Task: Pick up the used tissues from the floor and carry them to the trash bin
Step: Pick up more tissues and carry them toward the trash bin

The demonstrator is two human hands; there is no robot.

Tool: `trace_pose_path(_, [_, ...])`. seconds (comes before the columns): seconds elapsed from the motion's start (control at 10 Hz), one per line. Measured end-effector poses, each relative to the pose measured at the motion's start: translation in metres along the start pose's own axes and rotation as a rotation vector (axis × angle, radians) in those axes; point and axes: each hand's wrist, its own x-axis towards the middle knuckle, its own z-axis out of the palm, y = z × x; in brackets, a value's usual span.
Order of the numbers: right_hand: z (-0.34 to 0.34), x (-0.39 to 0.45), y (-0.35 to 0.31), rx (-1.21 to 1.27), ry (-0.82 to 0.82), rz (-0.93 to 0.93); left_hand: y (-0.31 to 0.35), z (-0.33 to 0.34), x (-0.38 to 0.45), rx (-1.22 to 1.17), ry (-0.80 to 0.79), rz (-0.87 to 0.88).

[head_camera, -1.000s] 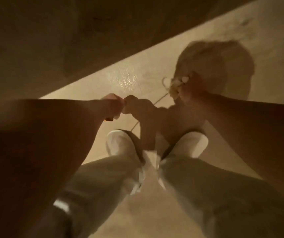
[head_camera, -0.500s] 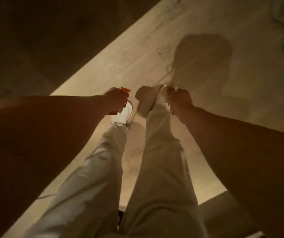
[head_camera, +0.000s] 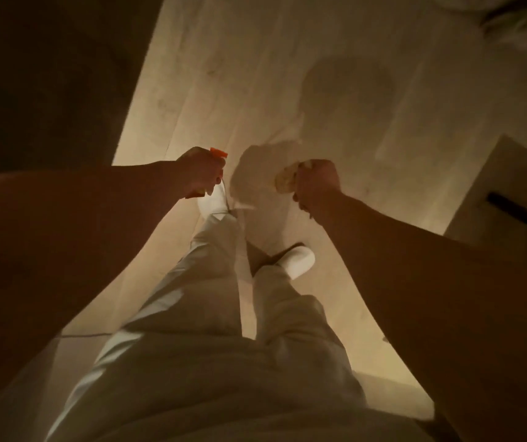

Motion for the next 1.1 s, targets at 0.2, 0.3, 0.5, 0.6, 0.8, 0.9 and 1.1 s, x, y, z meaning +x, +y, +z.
trace_pose_path(0.2, [-0.06, -0.024, 0.099, 0.213, 0.076, 0.027, 0.034, 0.089, -0.023, 0.191, -0.084, 0.078])
trace_pose_path(0.3, [-0.091, -0.039, 0.179, 0.296, 0.147, 0.063, 0.044, 0.154, -0.044, 0.263, -0.086, 0.103])
trace_pose_path(0.5, [-0.136, -0.085, 0.345, 0.383, 0.276, 0.1, 0.034, 0.302, -0.093, 0.507, -0.139, 0.177])
trace_pose_path(0.6, [-0.148, -0.105, 0.444, 0.502, 0.281, 0.211, 0.02, 0.379, -0.12, 0.716, -0.161, 0.243])
trace_pose_path(0.8, [-0.131, -0.152, 0.627, 0.853, 0.338, 0.462, -0.026, 0.538, -0.179, 1.034, -0.307, 0.344])
trace_pose_path(0.9, [-0.117, -0.185, 0.688, 0.992, 0.353, 0.54, -0.055, 0.611, -0.207, 1.197, -0.4, 0.36])
trace_pose_path(1.1, [-0.078, -0.237, 0.767, 1.35, 0.481, 0.737, -0.121, 0.73, -0.258, 1.544, -0.47, 0.431])
